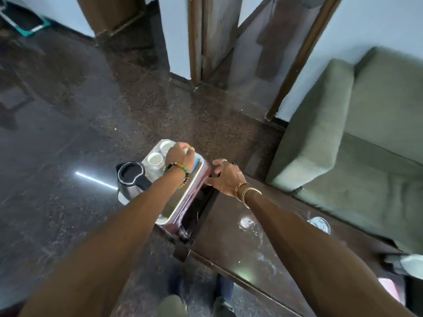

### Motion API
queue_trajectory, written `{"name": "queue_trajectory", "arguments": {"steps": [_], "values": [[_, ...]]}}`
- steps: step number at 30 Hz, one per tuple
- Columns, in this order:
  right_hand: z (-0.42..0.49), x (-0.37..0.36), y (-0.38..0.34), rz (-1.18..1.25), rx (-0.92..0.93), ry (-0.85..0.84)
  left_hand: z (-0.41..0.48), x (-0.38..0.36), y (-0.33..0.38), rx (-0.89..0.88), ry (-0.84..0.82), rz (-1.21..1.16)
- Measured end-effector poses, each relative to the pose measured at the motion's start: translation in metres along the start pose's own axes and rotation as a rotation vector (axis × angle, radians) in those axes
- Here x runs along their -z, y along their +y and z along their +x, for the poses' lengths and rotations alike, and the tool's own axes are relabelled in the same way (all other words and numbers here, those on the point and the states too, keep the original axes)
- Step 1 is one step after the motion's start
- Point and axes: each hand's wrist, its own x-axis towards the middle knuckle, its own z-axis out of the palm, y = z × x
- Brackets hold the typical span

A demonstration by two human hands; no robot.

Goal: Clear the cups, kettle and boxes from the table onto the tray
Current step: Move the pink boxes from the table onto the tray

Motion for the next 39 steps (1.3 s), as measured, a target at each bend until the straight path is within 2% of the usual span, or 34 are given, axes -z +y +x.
{"name": "queue_trajectory", "arguments": {"steps": [7,10,14,28,36,39], "values": [[-0.051,0.042,-0.010,0.059,-0.060,0.217,-0.023,0.006,0.036,-0.249,-0.037,-0.024],[-0.074,0.041,-0.005,0.069,-0.104,0.298,-0.034,-0.001,0.033,-0.293,-0.059,0.011],[-0.115,0.033,0.013,0.111,-0.181,0.403,-0.061,-0.016,0.031,-0.341,-0.167,0.071],[-0.297,0.078,0.144,0.189,-0.562,0.793,-0.230,-0.135,0.094,-0.653,-0.510,0.167],[-0.417,0.054,0.239,0.295,-0.719,0.854,-0.361,-0.226,0.082,-0.715,-0.726,0.249],[-0.462,0.056,0.270,0.313,-0.772,0.896,-0.409,-0.258,0.083,-0.733,-0.759,0.242]]}}
